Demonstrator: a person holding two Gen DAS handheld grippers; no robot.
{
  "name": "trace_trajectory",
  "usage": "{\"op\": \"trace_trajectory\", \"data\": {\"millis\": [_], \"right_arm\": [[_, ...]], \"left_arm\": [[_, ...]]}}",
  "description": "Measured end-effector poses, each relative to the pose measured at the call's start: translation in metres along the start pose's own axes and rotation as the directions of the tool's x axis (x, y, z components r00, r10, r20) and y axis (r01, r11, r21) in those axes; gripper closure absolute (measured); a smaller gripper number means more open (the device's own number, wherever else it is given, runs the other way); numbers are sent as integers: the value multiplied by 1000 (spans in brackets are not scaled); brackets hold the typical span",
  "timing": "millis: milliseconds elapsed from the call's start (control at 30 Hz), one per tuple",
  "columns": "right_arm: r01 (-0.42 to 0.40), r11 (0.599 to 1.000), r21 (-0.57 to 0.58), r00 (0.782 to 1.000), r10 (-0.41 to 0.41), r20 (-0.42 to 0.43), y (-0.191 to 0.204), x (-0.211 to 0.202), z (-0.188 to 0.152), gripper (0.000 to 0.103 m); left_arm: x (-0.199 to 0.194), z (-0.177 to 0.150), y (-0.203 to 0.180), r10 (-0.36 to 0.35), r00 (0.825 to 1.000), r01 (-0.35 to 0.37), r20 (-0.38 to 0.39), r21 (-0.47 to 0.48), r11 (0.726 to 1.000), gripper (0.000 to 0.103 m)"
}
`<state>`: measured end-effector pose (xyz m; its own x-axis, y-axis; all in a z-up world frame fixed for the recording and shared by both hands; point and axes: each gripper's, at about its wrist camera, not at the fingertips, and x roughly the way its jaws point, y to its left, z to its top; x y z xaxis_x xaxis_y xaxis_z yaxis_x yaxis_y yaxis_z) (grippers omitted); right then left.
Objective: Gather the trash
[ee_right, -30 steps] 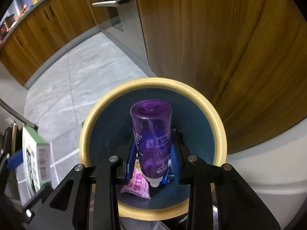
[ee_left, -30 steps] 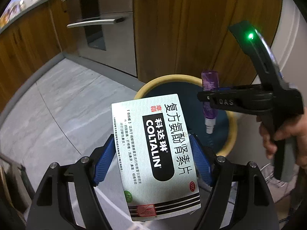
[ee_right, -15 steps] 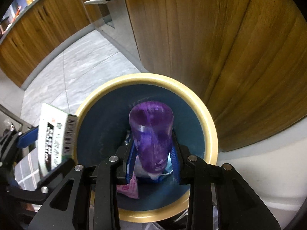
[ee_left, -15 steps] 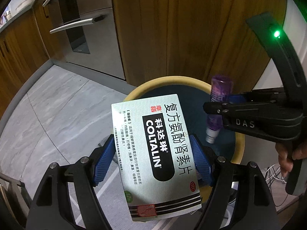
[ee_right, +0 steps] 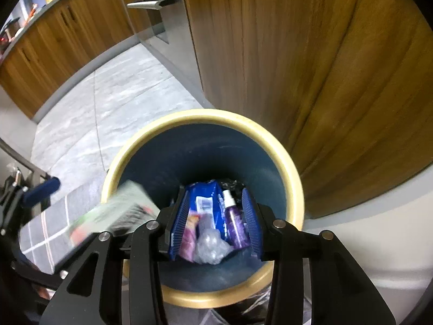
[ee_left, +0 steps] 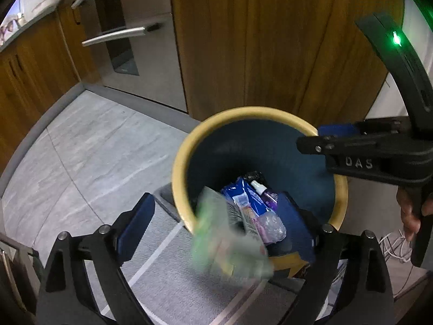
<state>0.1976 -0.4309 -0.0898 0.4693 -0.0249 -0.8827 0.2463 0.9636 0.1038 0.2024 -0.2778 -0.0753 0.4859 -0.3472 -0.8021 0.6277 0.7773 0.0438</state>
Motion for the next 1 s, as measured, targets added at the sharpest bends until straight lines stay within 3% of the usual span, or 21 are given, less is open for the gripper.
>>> {"op": "trace_trajectory", "data": {"millis": [333, 500, 600, 667, 833, 1000], "right_arm": [[6, 999, -44, 999, -4, 43, 7, -45, -14, 60], [-43, 998, -45, 997, 46, 66, 12, -83, -38, 49], [-73, 997, -20, 995, 74, 71, 9, -108, -52, 36], [-57, 998, 5, 991, 56, 123, 3, -132, -54, 17], [-37, 998, -48, 988, 44, 146, 14, -173, -80, 7], [-25, 995, -102, 978, 45, 202, 25, -206, -107, 5]], "left_arm": [[-65, -31, -1, 7, 1000, -6, 28, -54, 999, 13], [-106, -50, 1, 19, 998, -13, 51, -121, 993, 12], [-131, -64, -7, 46, 997, -37, 66, -136, 990, 7], [-146, -71, -10, 84, 993, -73, 77, -138, 988, 6], [-180, -88, -13, 100, 989, -79, 106, -190, 979, 6], [-200, -102, -8, 120, 987, -90, 111, -240, 967, 6]]}}
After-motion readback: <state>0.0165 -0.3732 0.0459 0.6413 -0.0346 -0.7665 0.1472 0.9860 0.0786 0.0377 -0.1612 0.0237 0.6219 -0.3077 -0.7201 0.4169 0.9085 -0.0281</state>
